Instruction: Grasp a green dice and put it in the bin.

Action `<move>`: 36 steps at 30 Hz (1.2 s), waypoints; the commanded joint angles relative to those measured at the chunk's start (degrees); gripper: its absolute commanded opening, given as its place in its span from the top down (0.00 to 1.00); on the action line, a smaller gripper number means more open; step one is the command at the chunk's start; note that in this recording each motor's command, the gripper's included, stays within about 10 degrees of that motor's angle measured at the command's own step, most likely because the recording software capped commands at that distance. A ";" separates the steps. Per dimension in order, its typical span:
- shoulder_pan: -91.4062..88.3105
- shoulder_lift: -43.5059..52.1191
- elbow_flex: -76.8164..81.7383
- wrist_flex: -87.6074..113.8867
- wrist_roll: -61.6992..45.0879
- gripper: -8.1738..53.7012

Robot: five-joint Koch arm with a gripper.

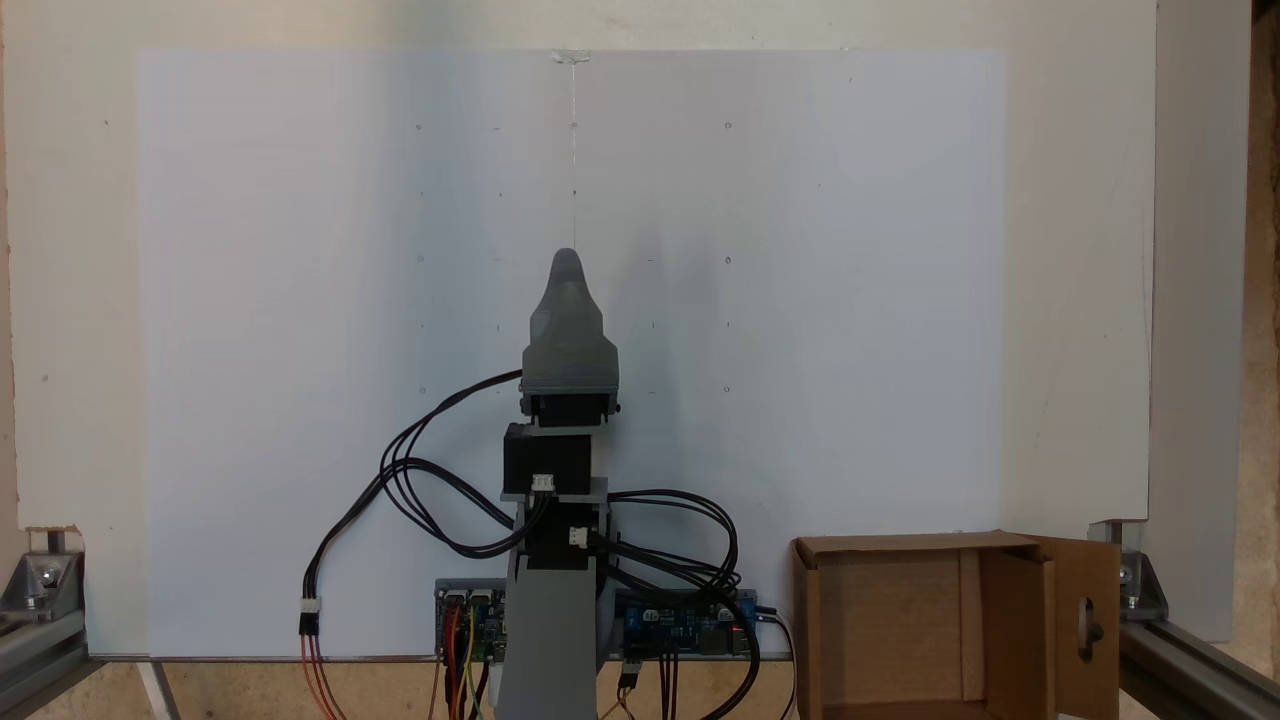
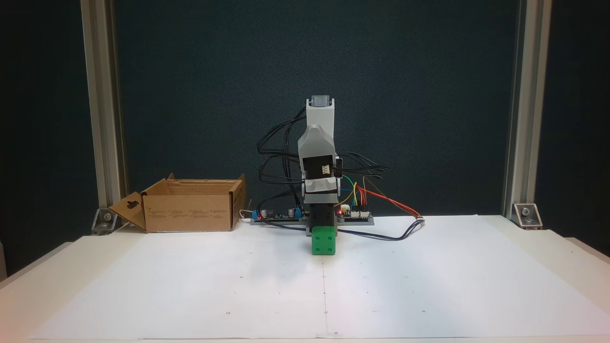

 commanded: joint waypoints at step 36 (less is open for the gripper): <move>-0.44 6.06 2.72 0.70 -8.26 0.15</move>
